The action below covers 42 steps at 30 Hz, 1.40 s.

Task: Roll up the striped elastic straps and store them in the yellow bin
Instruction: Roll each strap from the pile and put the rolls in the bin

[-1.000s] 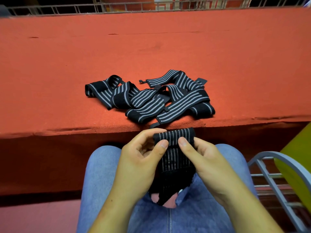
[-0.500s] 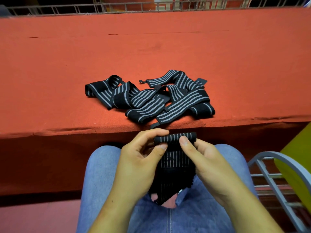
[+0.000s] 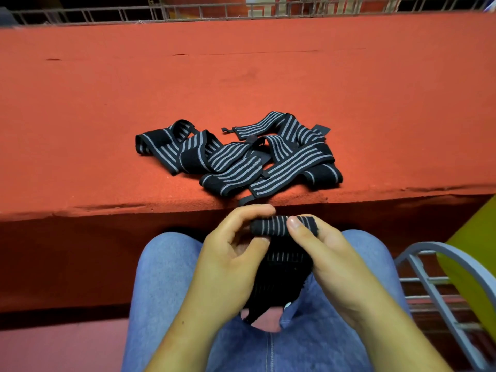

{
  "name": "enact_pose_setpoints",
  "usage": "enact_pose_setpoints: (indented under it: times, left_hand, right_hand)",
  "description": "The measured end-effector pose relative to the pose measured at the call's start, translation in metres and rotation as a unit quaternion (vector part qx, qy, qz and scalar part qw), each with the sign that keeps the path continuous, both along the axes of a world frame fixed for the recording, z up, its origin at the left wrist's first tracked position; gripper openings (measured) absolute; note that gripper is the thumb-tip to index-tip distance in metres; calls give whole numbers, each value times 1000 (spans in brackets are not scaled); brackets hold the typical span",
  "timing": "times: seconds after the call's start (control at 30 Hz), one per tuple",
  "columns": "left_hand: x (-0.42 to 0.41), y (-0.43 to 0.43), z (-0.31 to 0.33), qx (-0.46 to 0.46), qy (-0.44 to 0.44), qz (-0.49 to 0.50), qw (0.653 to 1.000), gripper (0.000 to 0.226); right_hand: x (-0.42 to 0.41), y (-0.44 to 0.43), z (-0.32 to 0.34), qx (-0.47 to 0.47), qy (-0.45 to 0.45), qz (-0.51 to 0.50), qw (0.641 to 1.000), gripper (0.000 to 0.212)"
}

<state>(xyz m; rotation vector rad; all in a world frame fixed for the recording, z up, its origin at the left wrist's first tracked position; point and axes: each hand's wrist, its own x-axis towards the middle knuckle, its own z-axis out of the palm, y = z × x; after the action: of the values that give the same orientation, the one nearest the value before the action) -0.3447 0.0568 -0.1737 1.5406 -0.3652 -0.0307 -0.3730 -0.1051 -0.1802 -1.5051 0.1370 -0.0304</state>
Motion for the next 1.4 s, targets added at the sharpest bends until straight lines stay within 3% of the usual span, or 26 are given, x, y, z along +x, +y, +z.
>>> enact_pose_setpoints:
  times: [0.17,0.27,0.63,0.83,0.93,1.17,1.4]
  left_hand:
    - [-4,-2,1,20,70,-33,997,54]
    - [-2,-2,-5,73,55,-16,996,60]
    - [-1,-5,-11,93,50,-24,994,60]
    - [-2,-2,-9,95,48,-33,994,61]
    - [-1,-2,-7,84,39,-30,995,63]
    - [0,-1,-6,48,30,-4,998,32]
    - [1,-1,-6,36,17,10,999,27]
  right_hand:
    - [-2,-1,1,-21,-3,-6,1000,29]
    - [-3,0,0,-38,-9,1,999,20]
    - [-1,6,-1,-47,-33,2,998,34]
    - [-1,6,0,-66,-62,-10,996,14]
    - [-1,5,1,-70,-76,-25,994,15]
    - [-1,3,2,-79,-93,-41,992,15]
    - [0,3,1,-57,-70,-35,995,15]
